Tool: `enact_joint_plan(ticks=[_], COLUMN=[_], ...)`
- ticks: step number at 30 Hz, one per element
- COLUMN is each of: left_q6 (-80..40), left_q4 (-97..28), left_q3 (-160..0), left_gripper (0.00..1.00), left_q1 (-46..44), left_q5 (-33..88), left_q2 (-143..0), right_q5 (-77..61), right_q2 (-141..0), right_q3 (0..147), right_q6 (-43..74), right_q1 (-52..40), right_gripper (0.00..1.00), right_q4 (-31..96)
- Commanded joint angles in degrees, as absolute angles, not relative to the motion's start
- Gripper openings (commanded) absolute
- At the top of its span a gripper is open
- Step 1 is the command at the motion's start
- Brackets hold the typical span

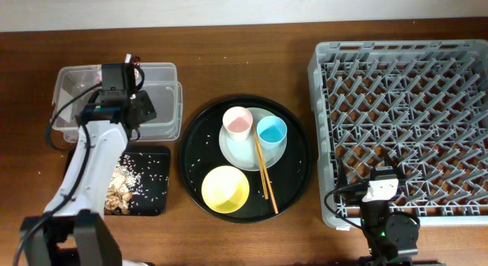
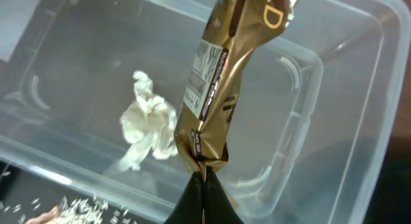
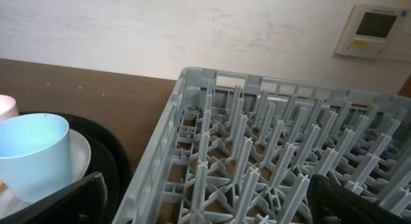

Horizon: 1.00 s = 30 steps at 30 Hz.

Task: Sort waste into correct bins and load items into the dishwasher rack
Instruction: 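Drop the gold wrapper into the clear plastic box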

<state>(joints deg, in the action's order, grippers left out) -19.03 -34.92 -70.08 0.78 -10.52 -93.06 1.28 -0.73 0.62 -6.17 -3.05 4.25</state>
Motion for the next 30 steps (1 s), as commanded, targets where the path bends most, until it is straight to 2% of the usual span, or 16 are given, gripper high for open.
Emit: enact_joint_plan(ticks=[1, 3, 6, 8, 14, 16, 20, 24, 30], left_q6=[-23.24, -23.62, -23.57, -23.55, -23.51, -23.53, -23.51, -23.53, -23.53], left_q4=[-33.06, -32.97, -32.53, -32.51, -32.25, -33.10, -36.58, -44.73, -59.40], left_q3=[-70.17, -70.17, -70.17, -70.17, -71.85, -73.06, -74.37, -74.37, -74.26], left_gripper=[0.06, 0.14, 0.48, 0.57, 0.57, 0.57, 0.57, 0.58, 0.61], left_q1=[0.93, 0.93, 0.93, 0.93, 0.93, 0.93, 0.86, 0.36, -2.81], left_q5=[-9.91, -9.91, -9.91, -9.89, -7.90, -3.53, 12.73, 21.78, 23.14], left_q2=[-95.18, -95.20, -95.20, -95.20, -93.60, -91.57, -84.09, -78.76, -76.58], right_q5=[2.00, 2.00, 2.00, 2.00, 2.00, 2.00, 2.00, 2.00, 2.00], right_q2=[-0.40, -0.40, -0.43, -0.40, -0.40, -0.40, -0.40, -0.43, -0.40], right_q3=[0.32, 0.32, 0.32, 0.32, 0.32, 0.32, 0.32, 0.32, 0.32], right_q6=[-5.91, -5.91, -5.91, -5.91, -5.91, -5.91, -5.91, -5.91, -5.91], right_q1=[-3.42, -3.42, -3.42, -3.42, -3.42, -3.42, -3.42, -3.42, -3.42], right_gripper=[0.98, 0.98, 0.98, 0.98, 0.98, 0.98, 0.98, 0.98, 0.99], right_q4=[4.54, 4.54, 4.54, 4.54, 4.54, 4.54, 4.54, 4.56, 4.54])
